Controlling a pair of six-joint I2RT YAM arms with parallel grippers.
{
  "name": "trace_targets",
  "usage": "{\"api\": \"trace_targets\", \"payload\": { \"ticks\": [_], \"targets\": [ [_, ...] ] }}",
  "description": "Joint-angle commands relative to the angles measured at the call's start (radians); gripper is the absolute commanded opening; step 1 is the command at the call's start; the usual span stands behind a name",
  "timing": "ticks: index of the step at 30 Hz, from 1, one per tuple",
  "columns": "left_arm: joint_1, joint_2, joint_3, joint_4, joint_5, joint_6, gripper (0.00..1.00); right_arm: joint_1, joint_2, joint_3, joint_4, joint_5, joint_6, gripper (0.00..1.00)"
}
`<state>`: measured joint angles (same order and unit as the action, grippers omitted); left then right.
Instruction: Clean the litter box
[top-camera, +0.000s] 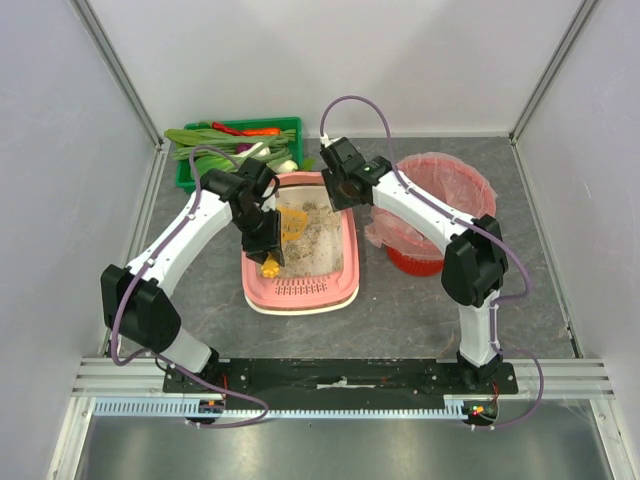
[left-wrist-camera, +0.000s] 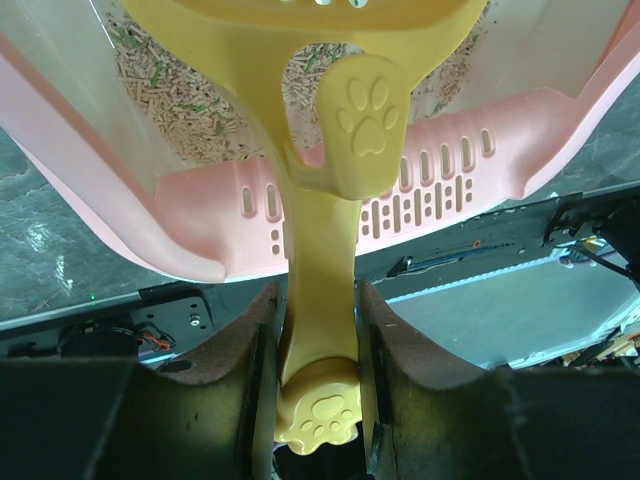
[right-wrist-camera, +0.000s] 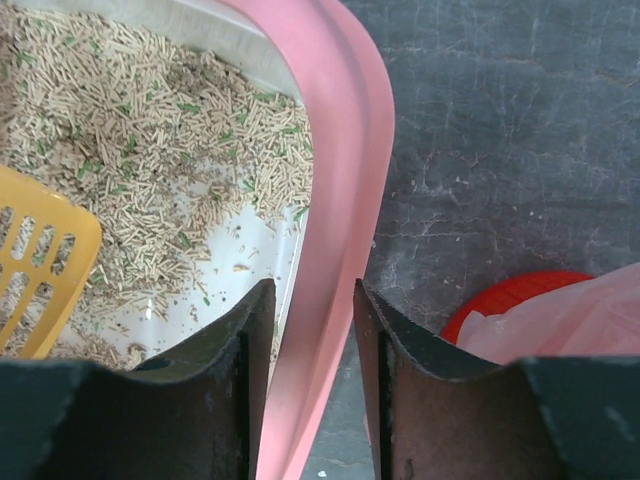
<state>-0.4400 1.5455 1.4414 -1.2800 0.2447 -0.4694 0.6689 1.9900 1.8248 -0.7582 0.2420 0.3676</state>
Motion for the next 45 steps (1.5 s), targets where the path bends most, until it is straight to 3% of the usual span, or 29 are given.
{"api": "trace_targets", "payload": {
  "ticks": [1, 13, 35, 41, 45],
  "targets": [
    [-0.003, -0.002, 0.027, 0.013, 0.004, 0.048, 0.02, 0.014, 0.016, 0.019, -0.029, 0.011, 0.013, 0.44],
    [-0.003, -0.019, -0.018, 0.034, 0.008, 0.066, 0.02, 0.047, 0.009, 0.022, -0.108, 0.043, 0.037, 0.33],
    [-0.003, -0.048, -0.079, 0.061, 0.015, 0.078, 0.02, 0.097, 0.006, 0.039, -0.184, 0.097, 0.065, 0.31],
    [-0.005, -0.042, -0.072, 0.065, 0.01, 0.078, 0.02, 0.1, 0.003, 0.051, -0.196, 0.109, 0.071, 0.38],
    [-0.003, -0.024, -0.049, 0.067, -0.019, 0.077, 0.02, 0.1, -0.023, 0.076, -0.199, 0.138, 0.077, 0.52]
  ]
}}
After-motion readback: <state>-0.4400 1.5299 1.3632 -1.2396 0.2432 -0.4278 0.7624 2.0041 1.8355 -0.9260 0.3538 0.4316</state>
